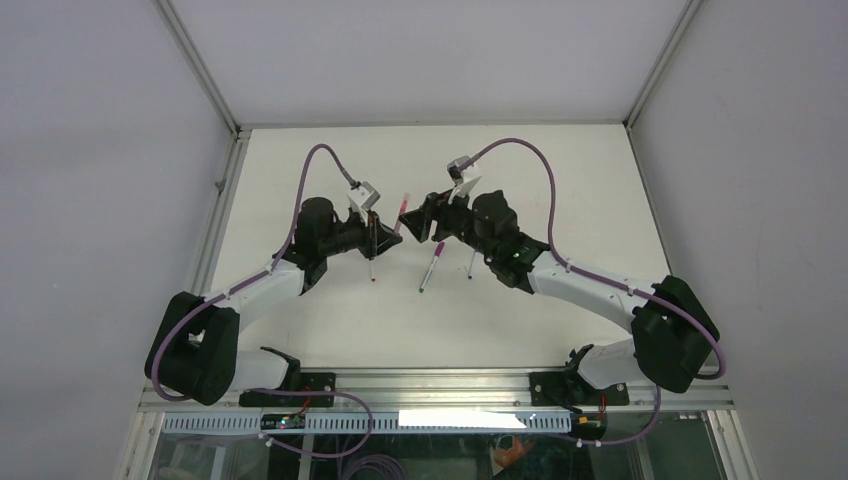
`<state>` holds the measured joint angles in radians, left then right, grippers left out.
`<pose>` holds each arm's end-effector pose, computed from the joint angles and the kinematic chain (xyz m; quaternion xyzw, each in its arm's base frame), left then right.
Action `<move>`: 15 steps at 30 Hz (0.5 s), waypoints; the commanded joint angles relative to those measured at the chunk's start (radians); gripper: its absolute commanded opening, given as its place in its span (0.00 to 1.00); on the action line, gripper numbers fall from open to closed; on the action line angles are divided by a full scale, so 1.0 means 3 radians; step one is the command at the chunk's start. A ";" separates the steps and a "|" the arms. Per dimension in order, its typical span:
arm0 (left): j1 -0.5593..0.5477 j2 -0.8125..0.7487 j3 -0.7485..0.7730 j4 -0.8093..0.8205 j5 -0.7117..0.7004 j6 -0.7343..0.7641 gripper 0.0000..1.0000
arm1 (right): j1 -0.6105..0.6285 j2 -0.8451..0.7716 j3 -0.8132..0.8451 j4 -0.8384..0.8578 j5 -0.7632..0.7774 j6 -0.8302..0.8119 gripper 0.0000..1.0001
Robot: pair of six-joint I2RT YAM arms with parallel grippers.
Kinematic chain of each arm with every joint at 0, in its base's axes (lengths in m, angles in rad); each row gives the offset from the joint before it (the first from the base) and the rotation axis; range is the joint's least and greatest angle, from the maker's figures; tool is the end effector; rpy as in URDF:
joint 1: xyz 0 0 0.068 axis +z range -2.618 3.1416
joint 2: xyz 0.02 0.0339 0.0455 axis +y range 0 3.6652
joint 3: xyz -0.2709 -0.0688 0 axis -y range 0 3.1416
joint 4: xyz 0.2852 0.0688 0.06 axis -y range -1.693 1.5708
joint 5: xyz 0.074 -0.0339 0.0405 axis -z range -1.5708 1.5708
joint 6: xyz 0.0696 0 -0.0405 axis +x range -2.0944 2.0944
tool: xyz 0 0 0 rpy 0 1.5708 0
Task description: Insert the pens into the pen caps
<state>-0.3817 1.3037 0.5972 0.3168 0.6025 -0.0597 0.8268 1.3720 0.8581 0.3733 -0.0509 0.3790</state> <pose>0.2877 -0.1580 0.1854 0.2902 0.7565 -0.3569 0.4649 0.2591 0.2867 0.2710 -0.1839 0.7322 0.3875 0.5290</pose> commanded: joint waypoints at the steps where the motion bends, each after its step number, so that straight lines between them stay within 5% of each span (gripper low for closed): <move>1: -0.0063 0.0016 0.0070 0.0216 0.0016 0.0119 0.00 | -0.0015 -0.0031 0.0034 0.0352 0.0286 -0.0159 0.63; 15: -0.0108 -0.0014 0.0052 0.0234 0.0065 0.0107 0.00 | -0.0092 0.0435 0.0257 0.0742 0.0275 -0.0051 0.58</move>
<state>-0.4007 1.3144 0.5972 0.3305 0.6037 -0.0593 0.8036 1.4837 0.8696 0.4976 0.0223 0.3580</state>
